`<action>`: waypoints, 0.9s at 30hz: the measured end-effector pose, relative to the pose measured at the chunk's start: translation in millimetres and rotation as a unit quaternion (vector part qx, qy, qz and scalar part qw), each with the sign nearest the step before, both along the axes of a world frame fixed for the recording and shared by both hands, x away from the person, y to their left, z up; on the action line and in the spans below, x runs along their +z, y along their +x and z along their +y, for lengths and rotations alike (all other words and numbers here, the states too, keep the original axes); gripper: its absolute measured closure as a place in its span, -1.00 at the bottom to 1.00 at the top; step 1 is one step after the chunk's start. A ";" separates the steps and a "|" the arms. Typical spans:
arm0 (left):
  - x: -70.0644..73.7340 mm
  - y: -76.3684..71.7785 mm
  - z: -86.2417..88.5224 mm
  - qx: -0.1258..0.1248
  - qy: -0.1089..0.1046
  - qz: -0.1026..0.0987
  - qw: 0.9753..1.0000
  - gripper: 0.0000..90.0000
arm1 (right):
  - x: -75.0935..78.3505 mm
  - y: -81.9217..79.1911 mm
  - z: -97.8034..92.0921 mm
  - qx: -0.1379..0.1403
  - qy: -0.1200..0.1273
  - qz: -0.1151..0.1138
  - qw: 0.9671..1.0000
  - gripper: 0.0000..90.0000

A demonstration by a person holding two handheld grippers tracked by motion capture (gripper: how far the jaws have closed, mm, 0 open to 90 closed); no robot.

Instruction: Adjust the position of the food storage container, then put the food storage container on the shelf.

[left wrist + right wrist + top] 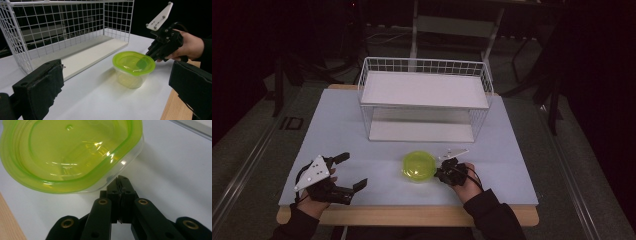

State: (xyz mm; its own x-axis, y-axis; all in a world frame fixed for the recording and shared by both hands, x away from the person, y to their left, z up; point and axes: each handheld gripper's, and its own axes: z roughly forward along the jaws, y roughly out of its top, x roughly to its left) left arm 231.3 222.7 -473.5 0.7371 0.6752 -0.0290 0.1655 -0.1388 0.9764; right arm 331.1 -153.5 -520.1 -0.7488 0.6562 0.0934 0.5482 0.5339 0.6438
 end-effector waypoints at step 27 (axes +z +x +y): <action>7.6 3.8 -19.3 -0.051 -0.012 0.053 0.997 -0.99 | 43.4 -32.5 -40.2 0.005 0.042 -0.072 0.996 -0.73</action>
State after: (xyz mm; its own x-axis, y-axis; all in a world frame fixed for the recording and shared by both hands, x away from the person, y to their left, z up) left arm 235.2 203.4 -465.8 0.7937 0.5951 -0.1259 0.2548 -0.1373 0.9572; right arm 298.6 -193.6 -476.7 -0.7649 0.6430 0.0381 0.4414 0.4802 0.7580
